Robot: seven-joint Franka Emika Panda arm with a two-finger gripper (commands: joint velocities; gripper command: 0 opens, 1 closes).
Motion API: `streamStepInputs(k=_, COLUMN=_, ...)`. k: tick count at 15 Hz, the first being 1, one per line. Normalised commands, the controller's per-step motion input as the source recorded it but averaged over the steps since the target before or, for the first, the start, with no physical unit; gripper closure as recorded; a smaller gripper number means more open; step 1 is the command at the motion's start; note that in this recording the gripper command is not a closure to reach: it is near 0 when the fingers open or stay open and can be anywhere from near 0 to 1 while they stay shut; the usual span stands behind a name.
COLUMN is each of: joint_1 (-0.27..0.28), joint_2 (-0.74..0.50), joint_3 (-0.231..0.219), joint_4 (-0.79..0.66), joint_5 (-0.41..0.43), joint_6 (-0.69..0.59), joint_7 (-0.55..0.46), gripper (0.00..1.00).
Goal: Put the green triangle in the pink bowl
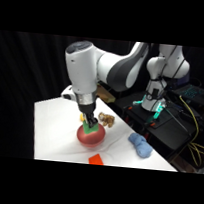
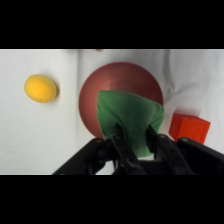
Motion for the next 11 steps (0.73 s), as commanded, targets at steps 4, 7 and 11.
streamStepInputs(k=4, joint_1=-0.021, joint_2=-0.17, joint_3=-0.002, joint_4=-0.12, joint_5=0.079, joint_6=-0.02, joint_7=0.03, gripper=0.0)
streamStepInputs(k=7, joint_1=-0.021, joint_2=-0.17, joint_3=0.0, joint_4=-0.1, joint_5=0.081, joint_6=-0.02, joint_7=0.01, gripper=0.0)
streamStepInputs(k=11, joint_1=-0.004, joint_2=-0.2, joint_3=-0.006, joint_4=-0.12, joint_5=0.054, joint_6=-0.01, joint_7=0.03, gripper=0.0)
